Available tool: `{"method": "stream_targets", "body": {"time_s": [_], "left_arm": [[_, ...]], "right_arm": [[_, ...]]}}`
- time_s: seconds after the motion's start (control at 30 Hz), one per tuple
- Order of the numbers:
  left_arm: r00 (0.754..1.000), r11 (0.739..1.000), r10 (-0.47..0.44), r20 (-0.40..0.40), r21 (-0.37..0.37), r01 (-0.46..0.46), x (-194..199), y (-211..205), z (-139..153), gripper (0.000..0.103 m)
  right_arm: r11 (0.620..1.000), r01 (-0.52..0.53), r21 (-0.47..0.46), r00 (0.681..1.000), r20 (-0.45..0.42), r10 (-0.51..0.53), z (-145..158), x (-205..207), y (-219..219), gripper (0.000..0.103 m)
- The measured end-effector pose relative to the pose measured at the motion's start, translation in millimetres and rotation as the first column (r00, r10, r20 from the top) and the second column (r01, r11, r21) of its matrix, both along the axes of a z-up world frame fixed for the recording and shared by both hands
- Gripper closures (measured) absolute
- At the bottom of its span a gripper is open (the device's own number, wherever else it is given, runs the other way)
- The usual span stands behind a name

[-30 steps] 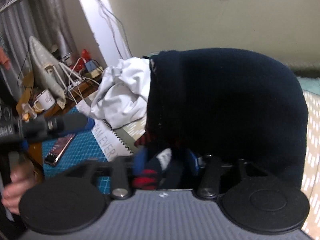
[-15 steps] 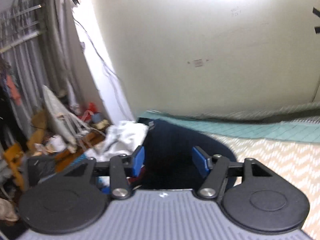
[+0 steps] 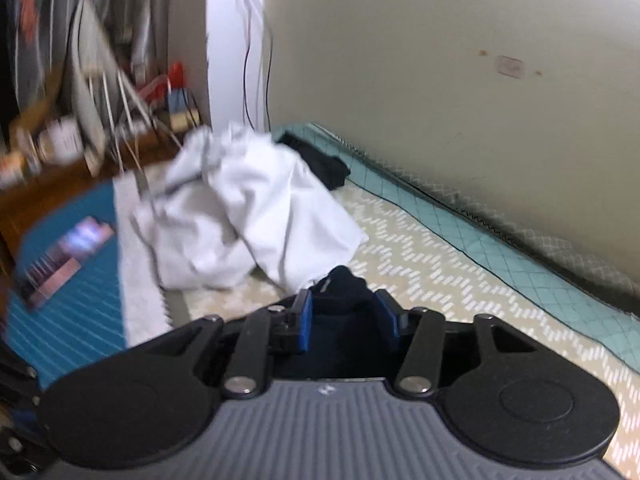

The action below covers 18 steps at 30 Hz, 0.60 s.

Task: Fold small clothes

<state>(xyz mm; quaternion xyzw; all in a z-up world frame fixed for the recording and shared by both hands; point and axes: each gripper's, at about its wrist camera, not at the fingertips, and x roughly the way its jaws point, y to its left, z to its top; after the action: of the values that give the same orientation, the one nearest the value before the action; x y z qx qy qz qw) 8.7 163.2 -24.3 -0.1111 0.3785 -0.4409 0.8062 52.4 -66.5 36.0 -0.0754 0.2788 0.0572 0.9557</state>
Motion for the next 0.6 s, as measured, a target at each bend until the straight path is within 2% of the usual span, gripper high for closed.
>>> {"method": "stream_targets", "body": {"time_s": [0.03, 0.1, 0.2, 0.23, 0.3, 0.37, 0.43, 0.5, 0.6], "left_arm": [[0.999, 1.0, 0.008, -0.035, -0.009, -0.008, 5.5, 0.4, -6.8, 0.092], [0.999, 1.0, 0.008, -0.046, -0.02, -0.009, 7.6, 1.5, -7.9, 0.09], [1.0, 1.0, 0.008, 0.015, 0.027, -0.009, 2.9, -0.4, 2.5, 0.081], [0.999, 0.999, 0.01, 0.035, 0.035, -0.011, 2.2, -1.3, 7.6, 0.078], [0.996, 0.999, 0.025, 0.08, 0.034, -0.028, 2.6, -3.1, 21.0, 0.065], [0.993, 0.999, 0.037, 0.112, 0.031, -0.041, 6.7, -7.8, 33.6, 0.055], [0.988, 0.998, 0.04, 0.147, 0.045, -0.047, 11.1, -19.7, 43.3, 0.051], [0.982, 0.995, 0.053, 0.182, 0.074, -0.067, 14.7, -32.1, 48.4, 0.04], [0.979, 0.991, 0.056, 0.196, 0.107, -0.078, 17.9, -47.2, 50.7, 0.039]], "right_arm": [[0.999, -0.004, -0.035, 1.0, 0.012, 0.004, -4.4, 1.9, 8.0, 0.056], [0.997, 0.007, -0.073, 1.0, 0.027, -0.005, -7.0, 4.5, 15.7, 0.055], [0.997, 0.009, -0.076, 0.998, 0.068, -0.003, -6.2, -6.3, 10.4, 0.054], [0.998, 0.0, -0.058, 0.996, 0.086, 0.005, -4.1, -11.4, 7.0, 0.044], [0.999, -0.042, 0.016, 0.992, 0.118, 0.04, 2.1, -19.7, 2.0, 0.027], [0.994, -0.055, 0.09, 0.984, 0.175, 0.038, 9.2, -34.4, -3.6, 0.027], [0.987, -0.046, 0.152, 0.979, 0.205, 0.014, 16.9, -49.4, -11.5, 0.028], [0.977, -0.028, 0.211, 0.966, 0.259, -0.028, 23.0, -71.3, -23.3, 0.027], [0.953, 0.052, 0.298, 0.94, 0.307, -0.148, 24.3, -107.1, -46.2, 0.025]]}}
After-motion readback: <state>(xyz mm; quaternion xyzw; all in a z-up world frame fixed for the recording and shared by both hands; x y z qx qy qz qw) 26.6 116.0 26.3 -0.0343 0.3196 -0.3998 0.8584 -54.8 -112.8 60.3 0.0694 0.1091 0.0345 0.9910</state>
